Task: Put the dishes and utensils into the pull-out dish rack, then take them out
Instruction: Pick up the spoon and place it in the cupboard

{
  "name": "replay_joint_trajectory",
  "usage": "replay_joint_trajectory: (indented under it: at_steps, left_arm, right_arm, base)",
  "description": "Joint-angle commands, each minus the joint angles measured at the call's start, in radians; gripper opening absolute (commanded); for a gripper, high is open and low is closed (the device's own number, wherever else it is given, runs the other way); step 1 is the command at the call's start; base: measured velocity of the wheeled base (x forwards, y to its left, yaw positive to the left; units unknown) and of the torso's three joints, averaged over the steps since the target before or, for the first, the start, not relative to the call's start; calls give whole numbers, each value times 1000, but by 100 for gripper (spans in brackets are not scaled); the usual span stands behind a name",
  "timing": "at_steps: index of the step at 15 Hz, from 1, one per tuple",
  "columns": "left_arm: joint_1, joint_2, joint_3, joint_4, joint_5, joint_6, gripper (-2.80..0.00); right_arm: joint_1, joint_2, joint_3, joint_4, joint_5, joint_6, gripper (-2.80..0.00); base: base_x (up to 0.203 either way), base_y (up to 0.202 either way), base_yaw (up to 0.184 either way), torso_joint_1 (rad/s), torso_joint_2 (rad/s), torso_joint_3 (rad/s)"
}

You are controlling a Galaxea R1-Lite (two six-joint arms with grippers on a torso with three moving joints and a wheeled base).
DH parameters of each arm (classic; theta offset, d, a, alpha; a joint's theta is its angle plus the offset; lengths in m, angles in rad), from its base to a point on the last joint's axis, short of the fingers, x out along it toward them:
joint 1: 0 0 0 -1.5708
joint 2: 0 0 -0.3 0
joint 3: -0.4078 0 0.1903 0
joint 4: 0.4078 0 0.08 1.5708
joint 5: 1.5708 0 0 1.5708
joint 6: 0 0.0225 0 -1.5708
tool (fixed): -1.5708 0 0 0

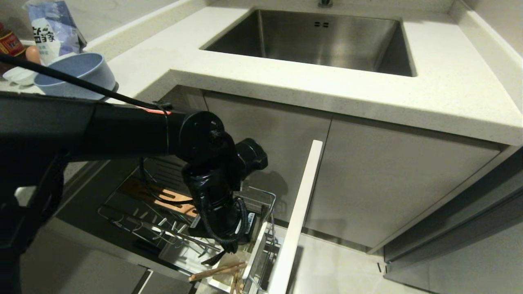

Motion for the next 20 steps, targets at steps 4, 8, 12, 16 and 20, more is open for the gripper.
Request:
replay_joint_trajectory:
  at_steps: [4, 8, 12, 16, 20]
  left_arm:
    - [0, 117, -77, 8, 19, -9, -280]
    - [4, 169, -105, 8, 21, -9, -280]
    - [5, 202, -122, 7, 22, -9, -280]
    - [8, 203, -126, 7, 22, -9, -280]
    - [11, 188, -126, 8, 22, -9, 0]
  right_arm:
    - [0, -1, 23, -1, 0, 0, -280]
    - [0, -1, 23, -1, 0, 0, -280]
    - [0, -1, 23, -1, 0, 0, -280]
    - [0, -1, 23, -1, 0, 0, -280]
    - [0, -1, 23, -1, 0, 0, -280]
  base:
    - [0, 0, 0, 0, 0, 0]
    - [0, 0, 0, 0, 0, 0]
    - [0, 0, 0, 0, 0, 0]
    - [0, 0, 0, 0, 0, 0]
    - [0, 0, 0, 0, 0, 0]
